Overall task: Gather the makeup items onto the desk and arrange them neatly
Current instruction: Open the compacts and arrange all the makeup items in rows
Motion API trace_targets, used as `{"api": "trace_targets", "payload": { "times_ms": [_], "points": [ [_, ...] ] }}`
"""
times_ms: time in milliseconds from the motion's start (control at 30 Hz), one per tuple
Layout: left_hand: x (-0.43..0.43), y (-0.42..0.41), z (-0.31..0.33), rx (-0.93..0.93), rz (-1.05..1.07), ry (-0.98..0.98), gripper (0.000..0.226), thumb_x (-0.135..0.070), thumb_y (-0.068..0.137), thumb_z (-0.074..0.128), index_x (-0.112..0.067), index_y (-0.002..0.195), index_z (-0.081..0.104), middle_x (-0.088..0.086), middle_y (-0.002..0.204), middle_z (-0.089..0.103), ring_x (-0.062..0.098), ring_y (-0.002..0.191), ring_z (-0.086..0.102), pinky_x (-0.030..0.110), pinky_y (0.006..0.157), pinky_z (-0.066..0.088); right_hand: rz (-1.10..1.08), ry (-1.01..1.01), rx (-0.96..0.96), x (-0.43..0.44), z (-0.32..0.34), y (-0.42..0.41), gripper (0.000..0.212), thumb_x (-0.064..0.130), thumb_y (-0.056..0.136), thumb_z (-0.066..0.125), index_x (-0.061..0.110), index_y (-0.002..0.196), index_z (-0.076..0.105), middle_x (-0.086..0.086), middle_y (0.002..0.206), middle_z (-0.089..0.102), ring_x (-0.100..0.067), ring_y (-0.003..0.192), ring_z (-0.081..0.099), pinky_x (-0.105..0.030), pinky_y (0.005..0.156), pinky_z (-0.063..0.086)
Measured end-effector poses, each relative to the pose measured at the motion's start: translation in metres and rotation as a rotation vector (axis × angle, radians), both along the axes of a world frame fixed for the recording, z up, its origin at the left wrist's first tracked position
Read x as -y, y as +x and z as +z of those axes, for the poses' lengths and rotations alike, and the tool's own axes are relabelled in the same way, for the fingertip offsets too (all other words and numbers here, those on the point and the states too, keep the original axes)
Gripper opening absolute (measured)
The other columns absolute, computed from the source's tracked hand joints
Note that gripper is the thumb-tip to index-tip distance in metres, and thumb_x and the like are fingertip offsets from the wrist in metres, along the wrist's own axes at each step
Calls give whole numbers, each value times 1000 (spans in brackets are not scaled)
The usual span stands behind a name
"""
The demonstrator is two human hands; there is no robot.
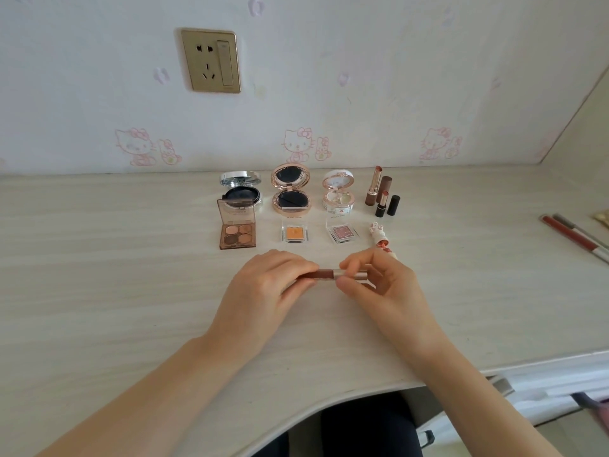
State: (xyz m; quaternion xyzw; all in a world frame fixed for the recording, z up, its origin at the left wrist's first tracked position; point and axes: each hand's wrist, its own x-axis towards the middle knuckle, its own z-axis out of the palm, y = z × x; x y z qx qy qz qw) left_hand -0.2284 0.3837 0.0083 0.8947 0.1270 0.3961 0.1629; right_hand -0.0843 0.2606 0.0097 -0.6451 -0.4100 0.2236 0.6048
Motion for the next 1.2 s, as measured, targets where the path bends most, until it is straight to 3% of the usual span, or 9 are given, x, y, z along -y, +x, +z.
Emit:
{"api": "trace_targets", "payload": {
  "times_ms": [67,133,233,500,600,733,933,1067,1200],
  "points": [
    [1,1,0,19,20,30,17,-21,81,68,-12,94,74,-3,89,68,16,83,62,37,73,50,-36,33,-92,-1,2,-1,6,19,87,67,14,89,63,-12,97,63,-15,81,65,-25,68,50],
    [1,0,-1,30,33,42,17,-24,83,66,-14,95,73,-4,90,68,13,85,59,35,75,47,-52,32,-137,-2,2,-1,23,25,97,51,9,89,66,-17,86,65,-20,68,63,-30,63,51],
    [-1,-1,-2,31,45,47,20,-27,85,62,-15,96,73,-5,91,68,11,86,57,33,77,46,-35,-17,-34,-3,0,-2,25,19,98,48,9,84,66,-4,66,66,-13,57,57,-25,58,48],
    [-4,-2,-3,15,44,5,16,-19,80,70,-13,95,73,-4,91,68,17,84,63,40,74,52,11,-2,21,0,1,-2,24,-1,87,62,21,97,63,-13,108,58,-10,84,67,-20,69,52],
    [-4,-2,-2,19,36,-9,17,-19,81,69,-13,96,73,-5,92,68,16,85,63,41,75,53,-38,0,-72,-2,1,-2,20,12,86,66,18,105,65,-7,99,66,-11,81,68,-21,67,54],
    [-4,-1,-2,24,34,-21,16,-17,81,71,-13,96,73,-5,93,69,17,86,64,42,76,53,-75,-11,-77,-4,-1,-1,13,16,94,56,11,90,68,-6,74,69,-13,62,62,-21,60,51],
    [-5,-2,-2,20,24,-36,19,-11,79,76,-11,97,73,-3,93,69,19,86,64,43,75,54,-25,-29,0,-2,-2,1,24,-1,85,64,22,91,61,-17,109,54,-11,75,65,-19,63,49],
    [-4,-2,-2,27,13,-46,18,-11,80,75,-12,97,72,-5,93,68,16,86,64,42,75,54,-71,16,-180,-5,0,0,12,20,92,59,9,96,61,-10,86,66,-20,66,66,-25,58,51],
    [-5,-2,-3,22,27,-50,17,-11,79,75,-12,96,72,-4,93,68,17,86,64,42,75,53,-57,1,-59,-4,-1,1,13,7,95,53,9,90,64,-10,79,64,-14,63,63,-25,57,49]
  ]
}}
